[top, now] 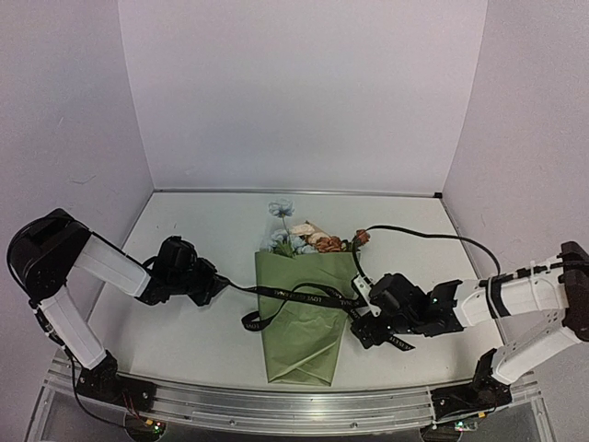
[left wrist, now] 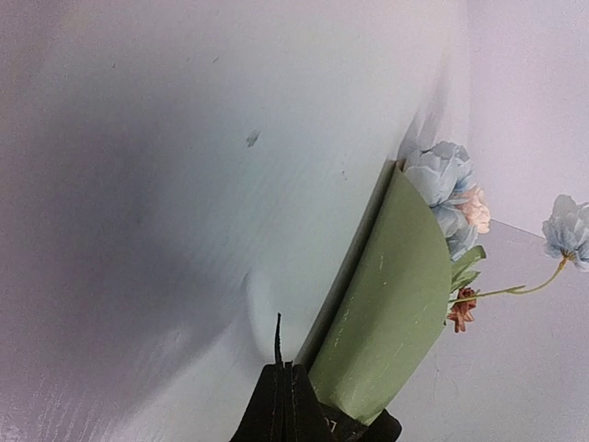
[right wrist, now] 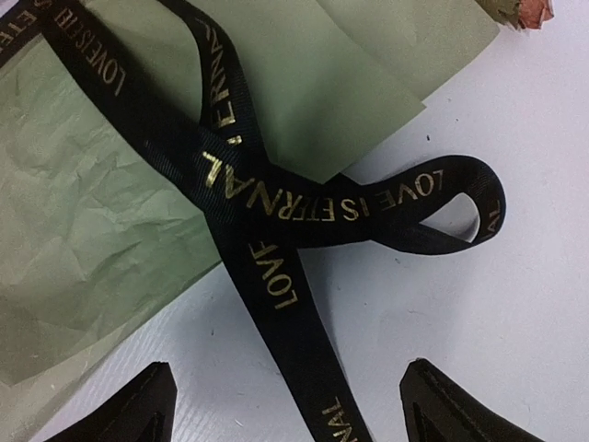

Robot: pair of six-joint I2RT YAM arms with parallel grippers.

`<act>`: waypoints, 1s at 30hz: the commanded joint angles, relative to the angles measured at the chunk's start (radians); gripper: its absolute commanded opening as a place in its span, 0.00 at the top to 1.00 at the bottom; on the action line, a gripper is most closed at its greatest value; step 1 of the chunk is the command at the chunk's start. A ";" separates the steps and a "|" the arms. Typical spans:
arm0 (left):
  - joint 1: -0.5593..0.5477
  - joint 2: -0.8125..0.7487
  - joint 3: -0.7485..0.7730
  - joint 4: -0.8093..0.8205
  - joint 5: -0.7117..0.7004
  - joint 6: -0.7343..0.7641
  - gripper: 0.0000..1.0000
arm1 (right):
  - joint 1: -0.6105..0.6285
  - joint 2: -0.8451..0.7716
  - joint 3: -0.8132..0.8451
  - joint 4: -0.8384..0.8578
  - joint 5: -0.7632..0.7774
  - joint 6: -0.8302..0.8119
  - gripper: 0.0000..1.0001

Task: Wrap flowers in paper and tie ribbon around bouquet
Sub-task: Cross the ribbon over the folded bouquet.

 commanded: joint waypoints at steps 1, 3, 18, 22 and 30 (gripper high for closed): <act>0.013 -0.047 0.038 -0.039 0.009 0.062 1.00 | -0.002 0.090 0.034 0.049 -0.004 -0.084 0.19; 0.018 -0.056 0.037 -0.044 0.011 0.065 1.00 | -0.003 0.128 0.041 0.067 0.026 -0.092 0.20; 0.047 -0.224 -0.005 -0.168 -0.047 0.131 1.00 | -0.002 0.170 0.029 0.111 0.164 -0.043 0.95; 0.048 -0.315 -0.017 -0.270 -0.097 0.173 1.00 | -0.002 0.078 0.008 0.000 0.181 0.010 1.00; 0.139 -0.520 -0.116 -0.444 -0.144 0.221 1.00 | -0.001 -0.037 0.046 -0.302 0.267 0.092 1.00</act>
